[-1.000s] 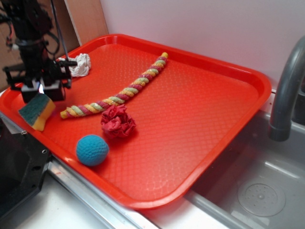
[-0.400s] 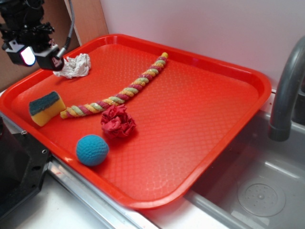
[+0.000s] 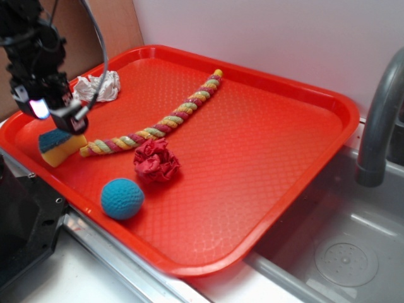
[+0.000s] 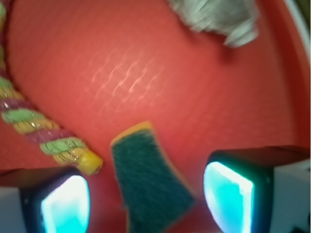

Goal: Grab the green sponge.

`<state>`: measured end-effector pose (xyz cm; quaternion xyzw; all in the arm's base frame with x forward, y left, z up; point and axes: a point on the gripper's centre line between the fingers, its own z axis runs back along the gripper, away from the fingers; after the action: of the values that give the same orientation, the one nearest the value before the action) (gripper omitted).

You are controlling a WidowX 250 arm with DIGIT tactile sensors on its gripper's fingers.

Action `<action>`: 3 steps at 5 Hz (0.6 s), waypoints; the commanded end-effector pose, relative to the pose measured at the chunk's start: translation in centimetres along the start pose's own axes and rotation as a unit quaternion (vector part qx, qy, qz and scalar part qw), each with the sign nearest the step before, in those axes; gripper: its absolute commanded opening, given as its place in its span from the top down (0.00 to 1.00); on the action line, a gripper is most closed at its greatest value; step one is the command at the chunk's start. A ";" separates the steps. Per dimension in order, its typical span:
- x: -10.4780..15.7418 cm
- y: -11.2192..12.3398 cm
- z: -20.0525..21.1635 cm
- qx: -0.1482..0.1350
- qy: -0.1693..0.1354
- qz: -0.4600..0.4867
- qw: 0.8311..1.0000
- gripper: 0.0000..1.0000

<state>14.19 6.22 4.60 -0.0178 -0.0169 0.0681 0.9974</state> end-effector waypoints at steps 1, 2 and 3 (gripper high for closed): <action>0.3 0.8 -3.3 0.023 0.028 -0.028 0.999 0.00; 0.0 1.0 -3.3 0.041 0.040 -0.032 0.998 0.25; -0.2 1.2 -2.6 0.042 0.035 -0.026 0.998 1.00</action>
<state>14.66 5.95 1.97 0.0161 0.0257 0.0211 0.9993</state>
